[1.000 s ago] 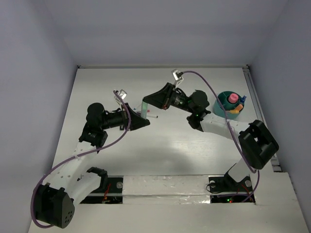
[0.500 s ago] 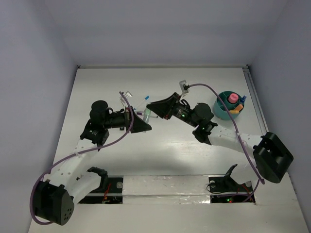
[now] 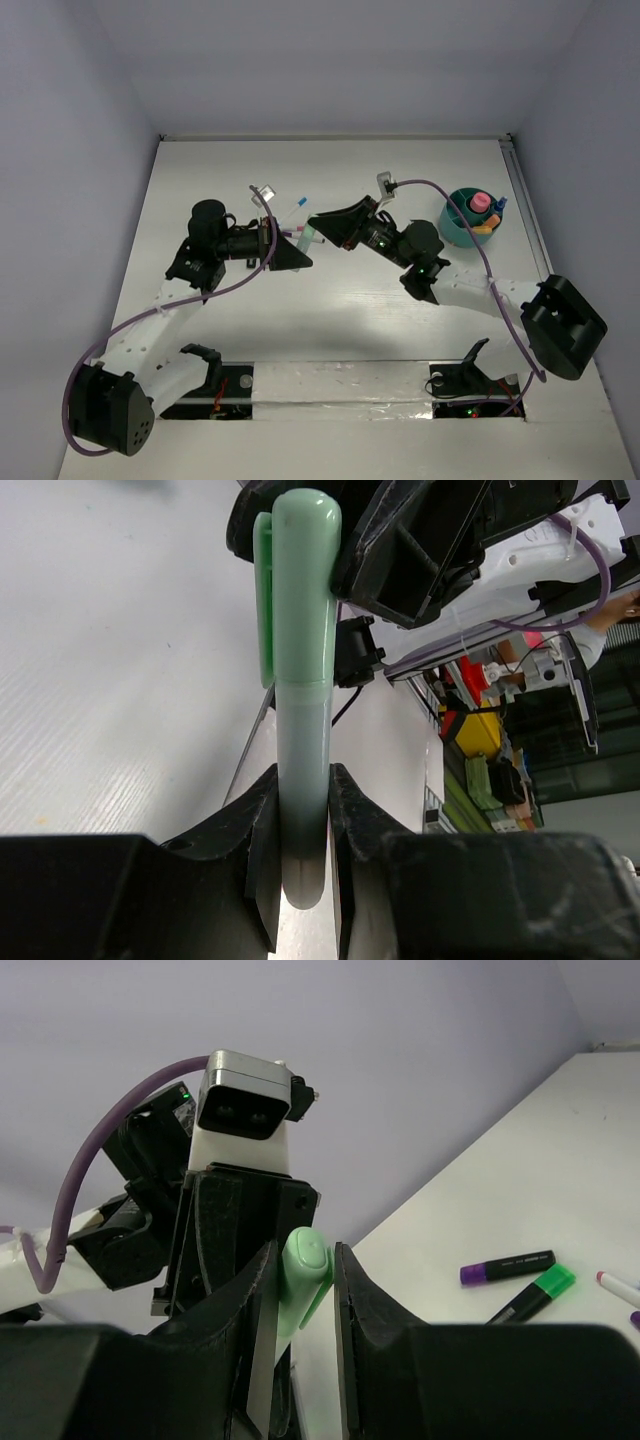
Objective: Sort the stationery into containers
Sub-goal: Close the pen cap on the pen, then place the pen in the storage box.
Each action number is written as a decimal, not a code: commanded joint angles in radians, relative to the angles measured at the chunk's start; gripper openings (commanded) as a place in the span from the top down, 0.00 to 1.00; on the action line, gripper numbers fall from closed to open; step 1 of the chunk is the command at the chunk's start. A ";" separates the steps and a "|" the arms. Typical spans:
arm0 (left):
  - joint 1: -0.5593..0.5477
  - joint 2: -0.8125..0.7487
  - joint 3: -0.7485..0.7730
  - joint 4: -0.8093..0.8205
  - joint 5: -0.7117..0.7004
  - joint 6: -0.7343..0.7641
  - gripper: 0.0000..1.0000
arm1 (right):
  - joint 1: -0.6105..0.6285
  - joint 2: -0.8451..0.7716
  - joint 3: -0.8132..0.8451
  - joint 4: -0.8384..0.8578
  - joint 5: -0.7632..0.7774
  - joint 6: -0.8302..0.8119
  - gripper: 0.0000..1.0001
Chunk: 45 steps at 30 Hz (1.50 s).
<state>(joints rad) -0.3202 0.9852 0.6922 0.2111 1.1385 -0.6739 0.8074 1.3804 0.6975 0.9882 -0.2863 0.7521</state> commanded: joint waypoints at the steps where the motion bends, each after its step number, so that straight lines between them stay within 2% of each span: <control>1: 0.032 0.001 0.175 0.353 -0.195 -0.021 1.00 | 0.159 0.066 -0.095 -0.333 -0.450 -0.047 1.00; 4: 0.032 0.007 0.179 0.350 -0.195 -0.015 1.00 | 0.159 0.048 -0.107 -0.324 -0.456 -0.039 1.00; 11: 0.012 -0.011 0.094 0.321 -0.218 -0.010 1.00 | 0.147 -0.066 -0.029 -0.456 -0.159 -0.059 1.00; 15: 0.001 -0.039 0.017 0.286 -0.226 0.005 0.84 | 0.099 -0.093 0.074 -0.563 0.031 -0.071 1.00; 16: -0.011 -0.046 0.001 0.283 -0.227 0.007 0.76 | 0.084 -0.092 0.097 -0.592 0.053 -0.069 1.00; 18: -0.023 -0.065 -0.040 0.280 -0.229 -0.003 0.68 | 0.044 -0.074 0.151 -0.595 0.106 -0.053 1.00; 22: -0.046 -0.088 -0.079 0.254 -0.221 0.008 0.42 | -0.029 -0.034 0.221 -0.579 0.160 -0.013 1.00; 25: -0.057 -0.115 -0.089 0.192 -0.229 0.058 0.30 | -0.085 -0.008 0.269 -0.562 0.176 0.013 1.00; 27: -0.057 -0.128 -0.089 0.134 -0.232 0.091 0.25 | -0.112 0.002 0.292 -0.568 0.200 0.012 1.00; 28: -0.057 -0.135 -0.088 0.119 -0.230 0.105 0.13 | -0.122 0.000 0.304 -0.588 0.231 0.003 1.00; 31: -0.057 -0.166 -0.074 0.059 -0.238 0.151 0.01 | -0.191 -0.038 0.292 -0.621 0.323 -0.020 1.00; 34: -0.057 -0.204 -0.042 -0.033 -0.290 0.218 0.01 | -0.255 -0.139 0.229 -0.706 0.499 -0.078 1.00; 36: -0.057 -0.215 -0.017 -0.102 -0.327 0.269 0.01 | -0.281 -0.242 0.172 -0.746 0.707 -0.157 1.00; 37: -0.057 -0.220 -0.014 -0.117 -0.356 0.281 0.01 | -0.281 -0.276 0.159 -0.787 0.708 -0.186 1.00; 39: -0.057 -0.230 -0.011 -0.145 -0.373 0.304 0.01 | -0.290 -0.340 0.094 -0.789 1.033 -0.281 1.00; 45: -0.057 -0.275 -0.016 -0.171 -0.384 0.335 0.01 | -0.390 -0.514 -0.007 -0.769 1.274 -0.411 1.00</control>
<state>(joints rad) -0.3737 0.7467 0.6365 0.0483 0.7677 -0.3851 0.4492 0.8989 0.7212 0.2115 0.7296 0.4583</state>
